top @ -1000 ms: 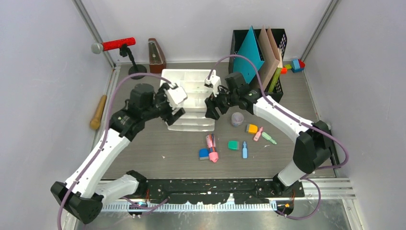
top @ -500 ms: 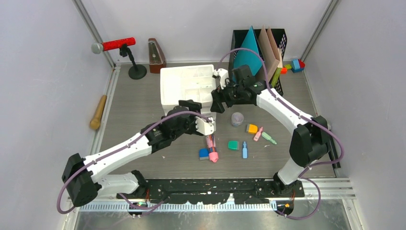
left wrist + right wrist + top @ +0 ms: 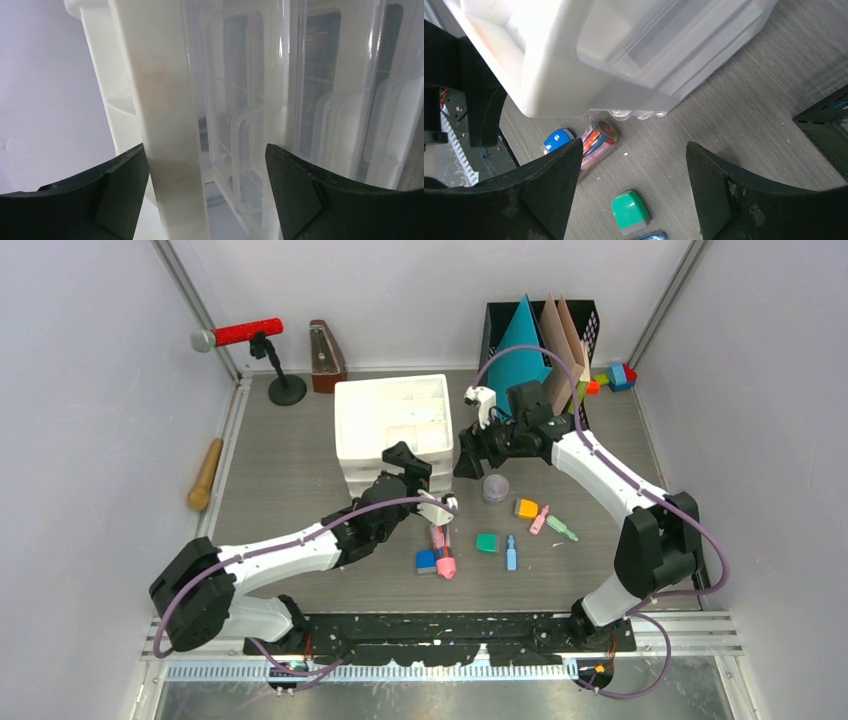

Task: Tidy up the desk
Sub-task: Open the drawer in the storage box.

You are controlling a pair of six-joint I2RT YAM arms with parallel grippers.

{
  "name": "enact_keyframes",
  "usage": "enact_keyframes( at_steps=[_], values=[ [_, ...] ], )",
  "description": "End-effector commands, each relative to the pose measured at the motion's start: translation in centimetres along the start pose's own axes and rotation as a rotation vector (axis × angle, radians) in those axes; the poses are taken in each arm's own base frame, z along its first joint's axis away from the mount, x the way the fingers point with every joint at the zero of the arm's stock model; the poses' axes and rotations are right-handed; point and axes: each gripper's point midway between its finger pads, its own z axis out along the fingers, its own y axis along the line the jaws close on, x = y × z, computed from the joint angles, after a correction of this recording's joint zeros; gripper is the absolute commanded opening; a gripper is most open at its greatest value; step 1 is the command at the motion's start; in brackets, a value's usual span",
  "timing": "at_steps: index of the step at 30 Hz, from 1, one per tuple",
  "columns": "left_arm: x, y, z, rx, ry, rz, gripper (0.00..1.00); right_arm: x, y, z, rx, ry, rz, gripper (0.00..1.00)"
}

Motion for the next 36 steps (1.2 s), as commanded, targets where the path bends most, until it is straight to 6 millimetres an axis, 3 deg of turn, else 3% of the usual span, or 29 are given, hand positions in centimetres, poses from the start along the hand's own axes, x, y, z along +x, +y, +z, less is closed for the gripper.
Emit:
enact_keyframes(
  at_steps=[1,8,10,18,36],
  values=[
    [-0.3,3.3,0.0,-0.201,0.007,0.018,0.85,-1.2,0.8,-1.2,-0.017,-0.059,-0.015,0.82],
    [-1.0,3.6,-0.5,-0.249,-0.006,0.044,0.78,-0.7,0.8,-1.6,-0.010,-0.073,-0.002,0.81],
    [-1.5,3.4,-0.8,-0.255,-0.025,-0.010,0.77,-0.6,0.7,-1.7,-0.009,-0.075,0.001,0.81],
    [-2.4,4.0,-2.8,-0.272,-0.033,0.069,0.78,-0.2,0.5,-1.6,-0.007,-0.072,0.012,0.81],
    [-3.7,-0.3,-6.7,-0.237,-0.130,0.185,0.88,0.4,0.0,-1.6,-0.003,-0.040,0.013,0.82]
  ],
)
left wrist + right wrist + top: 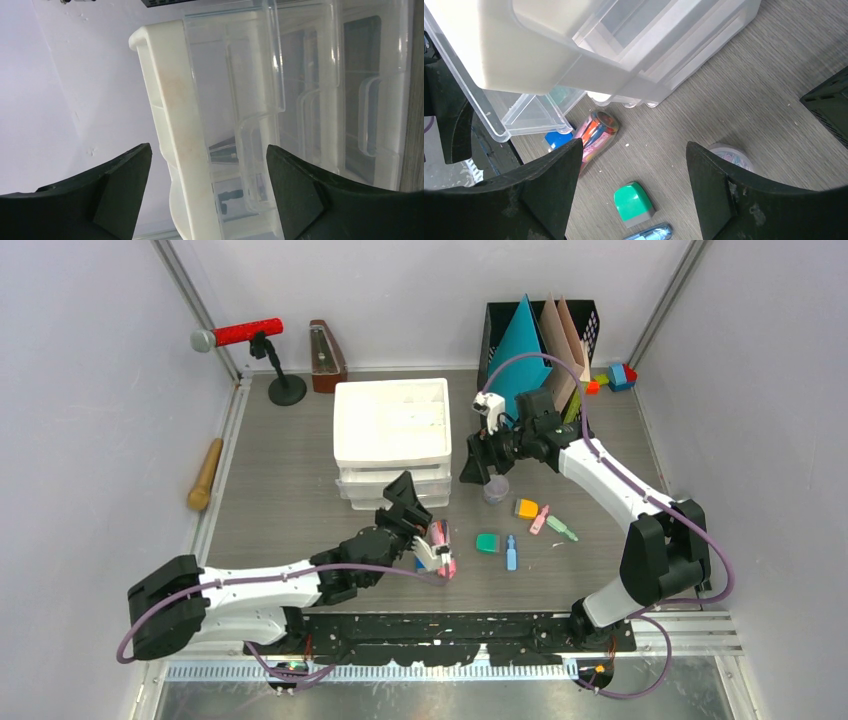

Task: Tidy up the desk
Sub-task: Open the drawer in the storage box.

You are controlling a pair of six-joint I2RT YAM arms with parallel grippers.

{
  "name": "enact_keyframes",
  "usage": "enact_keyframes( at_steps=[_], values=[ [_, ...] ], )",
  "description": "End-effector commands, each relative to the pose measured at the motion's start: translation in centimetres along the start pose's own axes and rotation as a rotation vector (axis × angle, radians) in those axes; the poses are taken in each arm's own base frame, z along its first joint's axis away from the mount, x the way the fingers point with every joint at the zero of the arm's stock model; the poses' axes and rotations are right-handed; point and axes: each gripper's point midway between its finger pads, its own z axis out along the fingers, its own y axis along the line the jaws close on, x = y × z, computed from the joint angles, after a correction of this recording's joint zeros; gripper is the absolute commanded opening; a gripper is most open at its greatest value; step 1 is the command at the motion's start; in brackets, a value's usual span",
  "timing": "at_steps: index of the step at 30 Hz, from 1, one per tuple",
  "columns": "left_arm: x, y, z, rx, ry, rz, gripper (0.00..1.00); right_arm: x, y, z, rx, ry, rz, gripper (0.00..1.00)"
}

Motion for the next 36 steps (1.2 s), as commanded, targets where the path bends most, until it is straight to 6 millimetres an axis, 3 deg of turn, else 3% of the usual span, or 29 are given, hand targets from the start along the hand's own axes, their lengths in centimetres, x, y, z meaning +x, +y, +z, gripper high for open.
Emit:
enact_keyframes(
  at_steps=[1,10,16,19,23,32,36],
  values=[
    [-0.4,0.8,-1.4,-0.059,-0.027,-0.004,0.89,-1.4,0.5,-1.0,-0.007,-0.031,-0.047,0.82],
    [-1.8,-0.2,-3.4,-0.077,-0.139,-0.030,0.97,-0.3,0.5,-1.8,-0.005,0.041,-0.111,0.82],
    [-1.8,2.5,-4.0,-0.065,-0.143,-0.283,0.98,0.9,0.0,-2.9,0.035,0.068,-0.139,0.82],
    [-2.3,3.1,-4.2,0.050,-0.150,-0.420,0.97,1.2,-0.2,-3.6,0.058,0.062,-0.145,0.82],
    [-3.9,2.2,-5.1,0.312,-0.175,-0.553,0.94,1.3,-0.3,-4.4,0.074,0.047,-0.145,0.82],
    [-3.9,6.6,-6.3,0.542,-0.267,-0.785,0.94,1.5,0.1,-4.7,0.053,0.014,-0.138,0.82],
    [-3.6,6.6,-6.0,0.658,-0.258,-0.810,0.93,1.5,0.3,-4.6,0.043,-0.005,-0.132,0.82]
  ],
)
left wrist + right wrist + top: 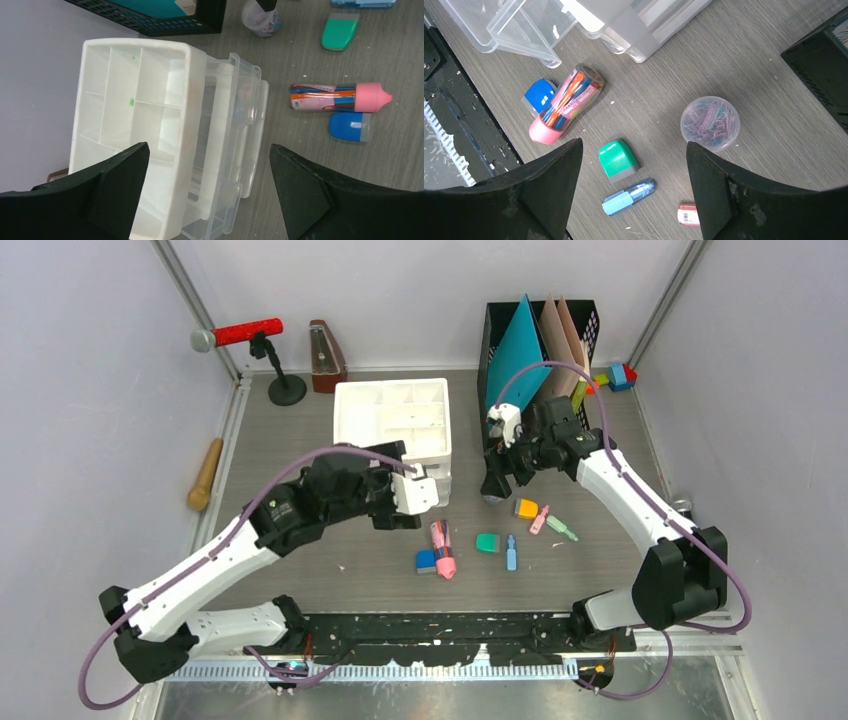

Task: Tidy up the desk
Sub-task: Open the drawer in the storage box.

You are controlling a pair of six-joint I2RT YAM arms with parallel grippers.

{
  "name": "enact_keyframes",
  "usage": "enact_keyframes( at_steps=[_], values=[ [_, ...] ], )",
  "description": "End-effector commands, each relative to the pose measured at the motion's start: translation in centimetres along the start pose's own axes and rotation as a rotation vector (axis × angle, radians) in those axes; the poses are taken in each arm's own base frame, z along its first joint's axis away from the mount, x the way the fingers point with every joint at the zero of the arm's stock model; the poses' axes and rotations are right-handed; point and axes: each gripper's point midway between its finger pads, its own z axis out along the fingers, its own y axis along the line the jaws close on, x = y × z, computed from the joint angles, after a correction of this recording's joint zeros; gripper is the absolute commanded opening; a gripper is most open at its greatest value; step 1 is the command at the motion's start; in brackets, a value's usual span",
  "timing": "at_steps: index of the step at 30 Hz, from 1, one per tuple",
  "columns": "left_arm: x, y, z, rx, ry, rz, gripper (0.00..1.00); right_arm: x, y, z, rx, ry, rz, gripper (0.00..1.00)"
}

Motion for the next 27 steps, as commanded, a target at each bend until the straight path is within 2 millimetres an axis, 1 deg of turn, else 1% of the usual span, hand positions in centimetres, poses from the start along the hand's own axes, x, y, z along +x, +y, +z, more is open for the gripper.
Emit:
enact_keyframes(
  at_steps=[1,6,11,16,27],
  values=[
    [-0.1,-2.5,-0.5,0.233,0.010,-0.098,0.93,-1.6,0.6,-0.9,-0.007,-0.080,-0.033,0.82],
    [1.3,-2.8,0.4,0.331,0.052,-0.128,0.92,-1.4,0.7,-1.0,-0.006,-0.091,-0.037,0.82],
    [2.2,-1.9,1.8,0.343,0.079,-0.148,0.92,-1.1,1.0,-1.1,-0.020,-0.097,-0.033,0.82],
    [3.5,-1.8,3.3,0.358,0.111,-0.149,0.91,-0.5,1.0,-1.0,-0.031,-0.093,-0.021,0.82],
    [5.9,-1.1,5.8,0.338,0.148,-0.146,0.90,-0.2,1.1,-1.2,-0.047,-0.100,-0.010,0.82]
  ],
)
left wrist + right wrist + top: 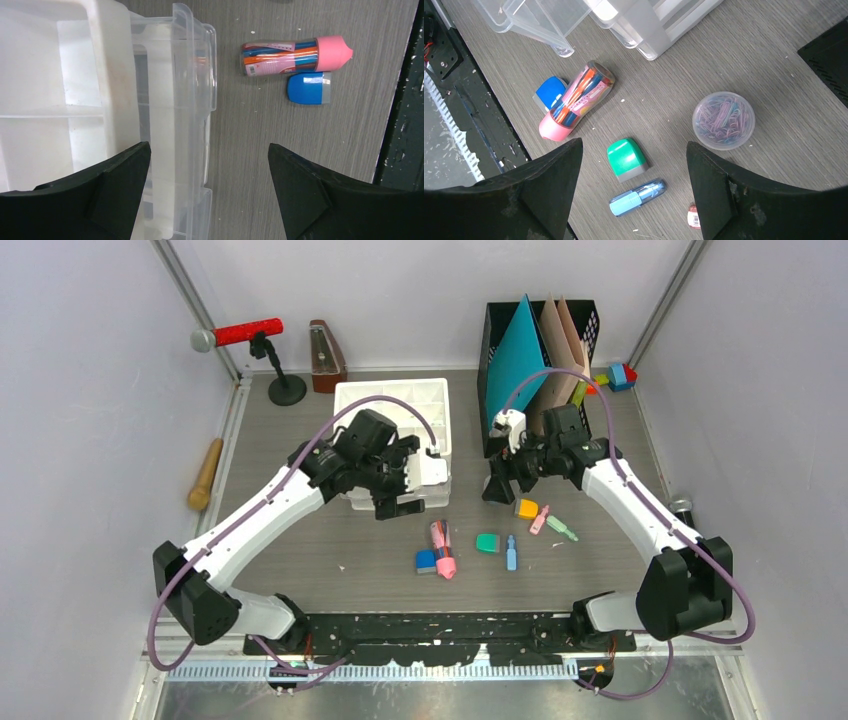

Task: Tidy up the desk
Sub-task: Open the drawer in the storage box.

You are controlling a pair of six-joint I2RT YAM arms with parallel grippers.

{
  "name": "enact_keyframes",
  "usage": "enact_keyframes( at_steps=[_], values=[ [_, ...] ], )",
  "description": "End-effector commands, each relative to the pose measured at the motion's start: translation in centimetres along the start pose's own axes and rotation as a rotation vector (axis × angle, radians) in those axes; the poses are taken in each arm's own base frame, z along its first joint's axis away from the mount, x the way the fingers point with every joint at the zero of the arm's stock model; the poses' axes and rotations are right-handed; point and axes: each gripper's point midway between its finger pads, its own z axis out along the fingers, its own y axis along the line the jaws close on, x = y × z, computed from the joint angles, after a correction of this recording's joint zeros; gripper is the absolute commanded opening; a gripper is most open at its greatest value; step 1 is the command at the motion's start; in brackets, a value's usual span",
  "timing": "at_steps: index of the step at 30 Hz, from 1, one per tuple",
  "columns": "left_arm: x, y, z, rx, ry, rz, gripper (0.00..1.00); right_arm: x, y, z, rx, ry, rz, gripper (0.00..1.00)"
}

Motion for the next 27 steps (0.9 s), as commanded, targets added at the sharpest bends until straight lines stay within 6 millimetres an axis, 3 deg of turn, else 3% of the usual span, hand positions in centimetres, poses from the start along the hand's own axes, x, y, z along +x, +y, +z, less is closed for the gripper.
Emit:
enact_keyframes(
  at_steps=[1,6,11,15,27],
  values=[
    [-0.6,1.8,0.6,-0.042,-0.038,0.025,0.90,-1.3,0.5,-0.9,-0.012,-0.062,-0.033,0.82],
    [0.4,1.8,1.8,-0.037,-0.013,0.019,0.90,-1.2,0.5,-1.3,-0.007,-0.069,-0.032,0.82],
    [1.9,0.1,3.0,0.024,0.006,0.000,0.90,-0.7,0.0,-1.7,0.034,-0.044,-0.034,0.82],
    [2.9,-1.6,3.6,0.084,0.016,-0.022,0.89,0.0,-1.8,-2.2,0.144,-0.009,-0.031,0.82],
    [1.5,-5.3,1.5,0.219,-0.062,-0.107,0.85,4.9,-5.9,-3.4,0.349,0.199,-0.042,0.82]
  ],
)
